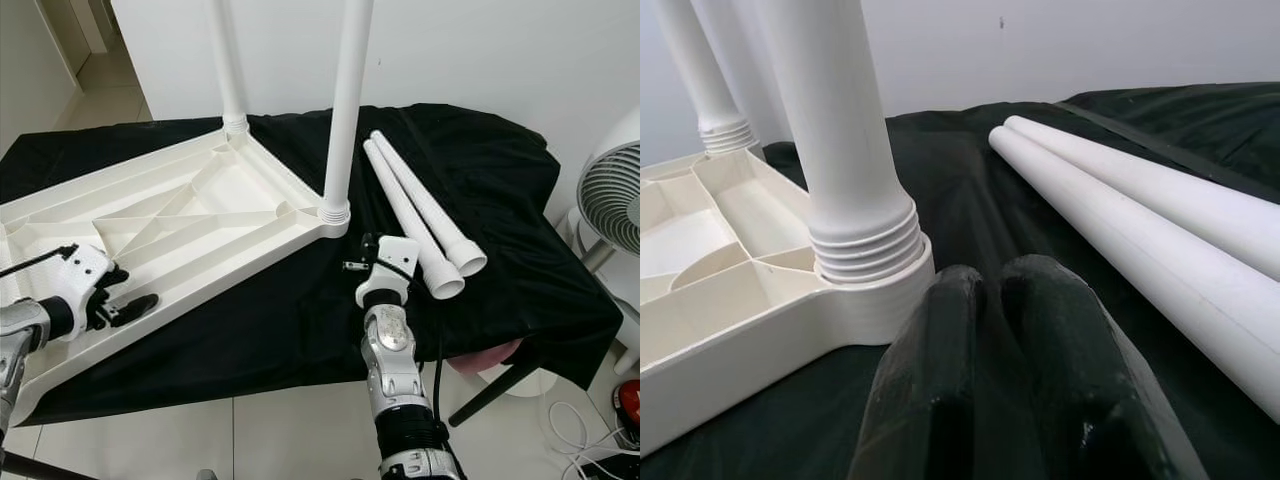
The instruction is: Building children table
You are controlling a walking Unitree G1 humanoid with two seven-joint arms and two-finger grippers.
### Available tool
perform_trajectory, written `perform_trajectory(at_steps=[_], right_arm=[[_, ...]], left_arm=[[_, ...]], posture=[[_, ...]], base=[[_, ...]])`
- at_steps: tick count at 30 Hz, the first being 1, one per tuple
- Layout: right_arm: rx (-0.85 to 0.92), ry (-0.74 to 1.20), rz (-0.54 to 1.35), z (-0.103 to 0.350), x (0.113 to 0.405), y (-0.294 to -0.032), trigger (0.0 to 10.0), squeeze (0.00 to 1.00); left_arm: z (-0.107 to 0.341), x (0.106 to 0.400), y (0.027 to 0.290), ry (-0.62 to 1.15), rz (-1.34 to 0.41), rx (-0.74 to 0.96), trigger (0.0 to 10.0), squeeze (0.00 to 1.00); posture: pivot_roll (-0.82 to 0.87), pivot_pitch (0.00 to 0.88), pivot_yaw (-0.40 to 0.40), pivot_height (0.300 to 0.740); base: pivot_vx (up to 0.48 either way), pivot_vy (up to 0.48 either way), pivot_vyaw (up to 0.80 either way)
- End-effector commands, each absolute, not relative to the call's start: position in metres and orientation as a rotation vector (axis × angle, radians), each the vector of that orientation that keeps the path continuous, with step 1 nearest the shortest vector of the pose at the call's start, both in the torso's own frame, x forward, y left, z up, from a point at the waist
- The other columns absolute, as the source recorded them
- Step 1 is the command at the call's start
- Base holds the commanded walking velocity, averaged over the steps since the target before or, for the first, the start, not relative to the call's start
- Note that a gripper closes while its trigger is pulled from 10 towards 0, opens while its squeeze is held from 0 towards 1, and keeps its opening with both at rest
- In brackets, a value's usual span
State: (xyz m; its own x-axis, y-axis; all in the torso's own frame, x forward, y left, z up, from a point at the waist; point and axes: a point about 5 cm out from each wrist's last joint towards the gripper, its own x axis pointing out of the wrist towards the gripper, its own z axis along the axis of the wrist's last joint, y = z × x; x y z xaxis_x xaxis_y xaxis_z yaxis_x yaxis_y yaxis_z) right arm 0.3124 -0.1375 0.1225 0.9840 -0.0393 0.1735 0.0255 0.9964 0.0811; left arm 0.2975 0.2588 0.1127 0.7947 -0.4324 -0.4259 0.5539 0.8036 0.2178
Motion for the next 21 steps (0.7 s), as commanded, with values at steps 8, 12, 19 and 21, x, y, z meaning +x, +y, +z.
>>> perform_trajectory(at_steps=[8, 12, 19, 21], right_arm=[[0.074, -0.17, -0.028, 0.12, 0.31, -0.135, 10.0, 0.0], [0.073, -0.17, -0.026, 0.12, 0.31, -0.135, 10.0, 0.0], [0.071, -0.172, -0.027, 0.12, 0.311, -0.136, 10.0, 0.0], [0.071, -0.172, -0.027, 0.121, 0.312, -0.136, 10.0, 0.0]], left_arm=[[0.104, 0.289, 0.247, 0.43, -0.686, 0.232, 0.0, 0.0], [0.1, 0.284, 0.238, 0.446, -0.744, 0.218, 0.0, 0.0], [0.094, 0.28, 0.227, 0.456, -0.773, 0.208, 0.0, 0.0], [0.092, 0.277, 0.217, 0.453, -0.79, 0.175, 0.0, 0.0]], posture=[[-0.06, 0.0, 0.073, 0.74], [-0.07, 0.0, 0.072, 0.74], [-0.07, 0.0, 0.074, 0.74], [-0.07, 0.0, 0.078, 0.74]], base=[[0.0, 0.0, 0.0], [0.0, 0.0, 0.0], [0.0, 0.0, 0.0], [0.0, 0.0, 0.0]])
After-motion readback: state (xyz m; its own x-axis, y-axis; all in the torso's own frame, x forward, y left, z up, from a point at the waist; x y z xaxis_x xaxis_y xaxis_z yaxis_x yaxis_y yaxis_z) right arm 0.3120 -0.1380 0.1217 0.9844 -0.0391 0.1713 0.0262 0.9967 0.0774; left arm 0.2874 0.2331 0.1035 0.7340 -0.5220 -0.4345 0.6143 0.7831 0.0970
